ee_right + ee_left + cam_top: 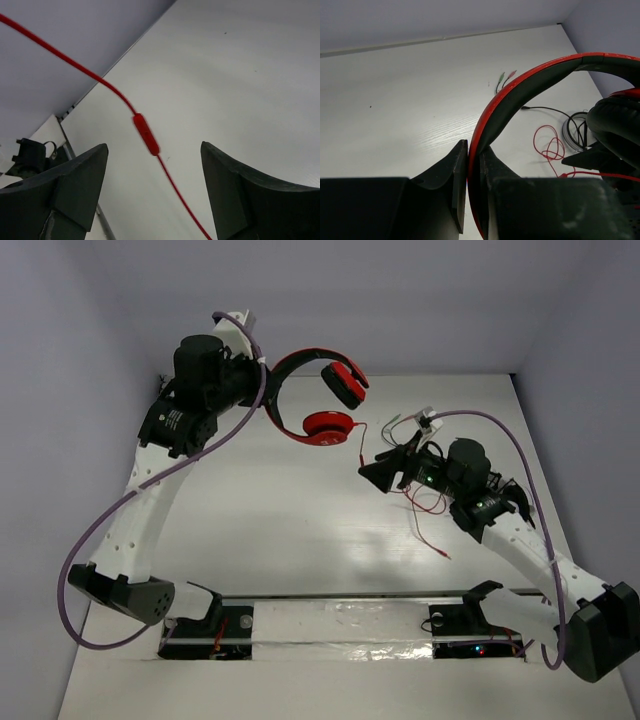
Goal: Wrap the headphones
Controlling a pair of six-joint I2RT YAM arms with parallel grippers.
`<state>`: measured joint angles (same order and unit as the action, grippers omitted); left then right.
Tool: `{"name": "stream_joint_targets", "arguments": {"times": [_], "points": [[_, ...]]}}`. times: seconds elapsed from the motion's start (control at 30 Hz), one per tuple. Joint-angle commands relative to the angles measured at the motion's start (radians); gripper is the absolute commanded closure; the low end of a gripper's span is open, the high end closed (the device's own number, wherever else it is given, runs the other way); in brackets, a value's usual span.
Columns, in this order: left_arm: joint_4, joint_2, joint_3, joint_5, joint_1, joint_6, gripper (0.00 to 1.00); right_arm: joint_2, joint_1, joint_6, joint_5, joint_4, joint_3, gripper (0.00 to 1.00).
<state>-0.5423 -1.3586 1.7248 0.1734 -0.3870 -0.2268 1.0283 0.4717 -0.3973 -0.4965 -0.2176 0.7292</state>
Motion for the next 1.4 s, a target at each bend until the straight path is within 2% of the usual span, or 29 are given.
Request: {"name": "stream_joint_targets", "arguments": {"times": [0.0, 0.07, 0.2, 0.33, 0.53, 0.7, 0.8, 0.9, 1.03, 1.2, 1.37], "points": [[0.093, 0.012, 0.114, 0.079, 0.029, -0.048, 1.0, 0.001, 0.002, 0.02, 0.064, -0.017, -0.01, 0.19], [0.093, -0.008, 0.151, 0.104, 0.054, -0.057, 1.0, 0.006, 0.002, 0.025, 0.102, -0.003, -0.016, 0.19], [0.064, -0.076, 0.347, 0.185, 0.092, -0.085, 1.0, 0.0, 0.002, 0.028, 0.14, 0.009, -0.03, 0.21], [0.022, -0.125, 0.481, 0.209, 0.125, -0.1, 1.0, -0.008, 0.002, 0.029, 0.159, 0.011, -0.036, 0.25], [0.07, -0.14, 0.512, 0.29, 0.238, -0.163, 1.0, 0.032, 0.002, 0.022, 0.049, 0.009, -0.036, 0.25], [0.129, -0.129, 0.464, 0.359, 0.26, -0.239, 1.0, 0.124, 0.002, -0.02, -0.024, -0.129, -0.037, 0.26], [0.139, -0.111, 0.475, 0.36, 0.283, -0.252, 1.0, 0.199, 0.002, -0.014, -0.008, -0.146, -0.014, 0.3], [0.12, -0.112, 0.49, 0.364, 0.318, -0.255, 1.0, 0.187, 0.002, -0.018, 0.019, -0.206, -0.059, 0.31], [0.217, -0.088, 0.423, 0.399, 0.327, -0.328, 1.0, 0.184, 0.002, -0.037, 0.071, -0.262, -0.123, 0.24], [0.234, -0.088, 0.43, 0.42, 0.327, -0.353, 1.0, 0.231, 0.002, -0.035, 0.11, -0.295, -0.123, 0.21], [0.238, -0.08, 0.435, 0.411, 0.336, -0.359, 1.0, 0.259, 0.002, -0.043, 0.133, -0.319, -0.132, 0.25]]}}
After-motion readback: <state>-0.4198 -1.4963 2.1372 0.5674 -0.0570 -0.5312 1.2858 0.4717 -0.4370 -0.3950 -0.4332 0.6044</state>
